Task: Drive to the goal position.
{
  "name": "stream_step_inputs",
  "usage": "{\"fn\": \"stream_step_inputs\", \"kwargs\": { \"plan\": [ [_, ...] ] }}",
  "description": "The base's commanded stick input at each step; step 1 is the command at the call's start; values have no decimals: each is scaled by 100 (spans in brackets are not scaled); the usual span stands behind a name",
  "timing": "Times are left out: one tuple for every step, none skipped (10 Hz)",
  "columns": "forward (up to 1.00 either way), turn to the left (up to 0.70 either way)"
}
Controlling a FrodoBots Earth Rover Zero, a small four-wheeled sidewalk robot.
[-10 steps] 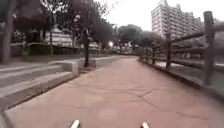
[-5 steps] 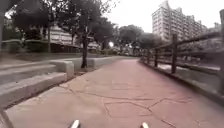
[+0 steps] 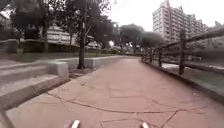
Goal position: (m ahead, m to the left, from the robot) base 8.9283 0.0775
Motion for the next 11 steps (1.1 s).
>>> {"fn": "stream_step_inputs", "kwargs": {
  "plan": [
    [70,0],
    [70,-4],
    [70,-13],
    [70,-25],
    [70,-15],
    [70,-7],
    [70,-1],
    [70,-15],
    [70,-31],
    [70,-13],
    [70,0]
  ]
}}
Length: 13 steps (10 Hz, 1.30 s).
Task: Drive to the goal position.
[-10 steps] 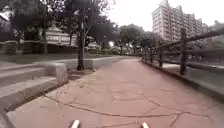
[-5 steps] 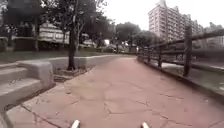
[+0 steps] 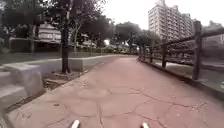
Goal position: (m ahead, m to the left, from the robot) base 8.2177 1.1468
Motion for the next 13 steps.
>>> {"fn": "stream_step_inputs", "kwargs": {
  "plan": [
    [70,0],
    [70,0],
    [70,0],
    [70,0],
    [70,0],
    [70,0],
    [70,0],
    [70,0],
    [70,0],
    [70,0],
    [70,0],
    [70,0],
    [70,-2]
  ]
}}
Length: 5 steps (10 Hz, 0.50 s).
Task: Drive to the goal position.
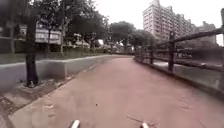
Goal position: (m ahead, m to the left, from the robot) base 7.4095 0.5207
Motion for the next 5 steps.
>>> {"fn": "stream_step_inputs", "kwargs": {
  "plan": [
    [70,-14],
    [70,-29],
    [70,-23],
    [70,-5],
    [70,0]
  ]
}}
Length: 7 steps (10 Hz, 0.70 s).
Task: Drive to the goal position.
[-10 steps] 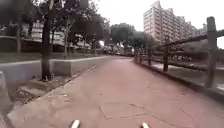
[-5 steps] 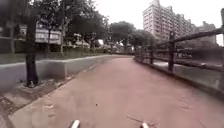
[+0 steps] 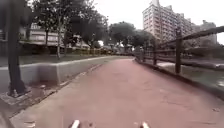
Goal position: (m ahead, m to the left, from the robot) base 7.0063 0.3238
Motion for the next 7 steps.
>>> {"fn": "stream_step_inputs", "kwargs": {
  "plan": [
    [70,0],
    [70,0],
    [70,-2],
    [70,-33],
    [70,-24],
    [70,0],
    [70,0]
  ]
}}
